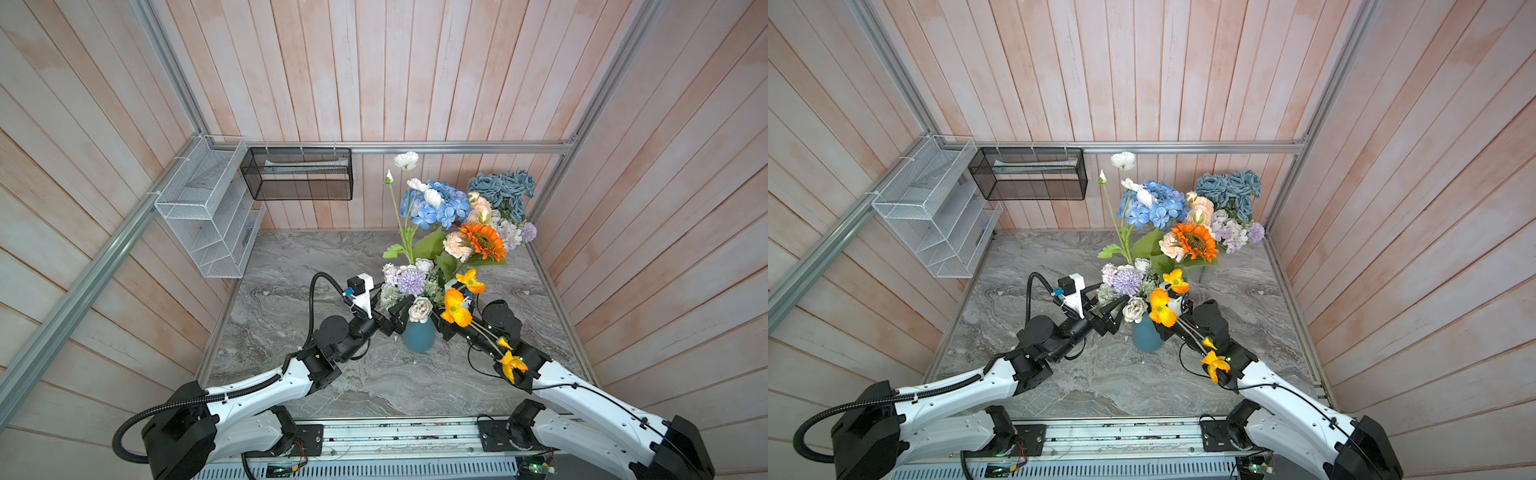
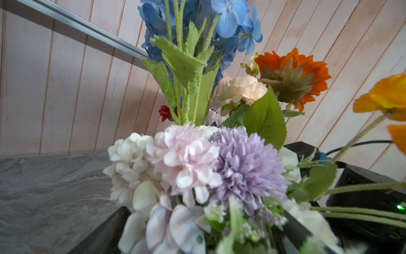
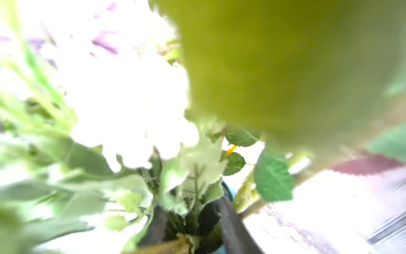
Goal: Arrange the flowers into the vase
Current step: 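Lower poppy stems into the teal vase with right gripper while left gripper steadies it, then open right gripper to release the poppies while left gripper draws back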
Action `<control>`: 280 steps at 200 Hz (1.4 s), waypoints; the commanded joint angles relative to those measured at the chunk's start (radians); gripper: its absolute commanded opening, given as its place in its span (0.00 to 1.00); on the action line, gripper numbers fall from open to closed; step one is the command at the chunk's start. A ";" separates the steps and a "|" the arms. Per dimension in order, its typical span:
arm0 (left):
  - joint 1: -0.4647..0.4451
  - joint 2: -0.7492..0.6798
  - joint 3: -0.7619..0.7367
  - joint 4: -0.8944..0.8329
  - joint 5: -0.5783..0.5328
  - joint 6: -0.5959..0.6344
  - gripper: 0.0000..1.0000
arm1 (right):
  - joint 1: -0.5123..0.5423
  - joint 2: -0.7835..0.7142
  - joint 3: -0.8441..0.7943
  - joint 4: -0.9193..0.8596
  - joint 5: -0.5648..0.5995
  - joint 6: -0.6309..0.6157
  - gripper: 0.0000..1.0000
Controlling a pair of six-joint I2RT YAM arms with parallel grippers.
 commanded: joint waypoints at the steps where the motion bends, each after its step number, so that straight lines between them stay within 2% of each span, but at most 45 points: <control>1: 0.008 -0.008 -0.011 0.012 -0.023 -0.009 1.00 | -0.003 -0.035 0.031 -0.092 -0.046 0.018 0.54; 28: 0.010 -0.008 -0.006 0.005 -0.025 -0.014 1.00 | -0.003 -0.076 0.028 -0.142 -0.063 0.030 0.63; 59: 0.014 -0.011 -0.005 -0.005 -0.022 -0.018 1.00 | -0.003 -0.103 0.023 -0.218 -0.030 0.033 0.72; 66: 0.015 -0.011 -0.004 -0.005 -0.022 -0.020 1.00 | -0.003 -0.105 0.021 -0.234 -0.020 0.035 0.75; 76: 0.014 -0.011 -0.004 -0.006 -0.020 -0.021 1.00 | -0.003 -0.105 0.020 -0.254 -0.005 0.040 0.86; 123: 0.015 -0.022 0.003 -0.025 -0.017 -0.020 1.00 | -0.003 -0.104 0.019 -0.338 0.065 0.051 0.89; 144: 0.018 -0.047 0.006 -0.054 -0.018 -0.019 1.00 | -0.003 -0.118 -0.010 -0.350 0.076 0.068 0.98; 173: 0.038 -0.102 0.016 -0.123 0.014 -0.045 1.00 | -0.003 -0.156 -0.099 -0.235 0.062 0.071 0.98; 221: 0.066 -0.243 0.027 -0.298 0.057 -0.048 1.00 | -0.003 -0.175 -0.269 0.179 0.032 0.069 0.98; 248: 0.086 -0.329 -0.030 -0.342 -0.041 -0.070 1.00 | -0.003 -0.112 -0.291 0.312 0.029 0.034 0.98; 271: 0.140 -0.385 -0.127 -0.328 -0.143 -0.155 1.00 | -0.003 -0.049 -0.286 0.392 -0.004 0.015 0.98; 280: 0.173 -0.390 -0.162 -0.316 -0.152 -0.197 1.00 | -0.003 -0.023 -0.277 0.406 -0.006 0.002 0.98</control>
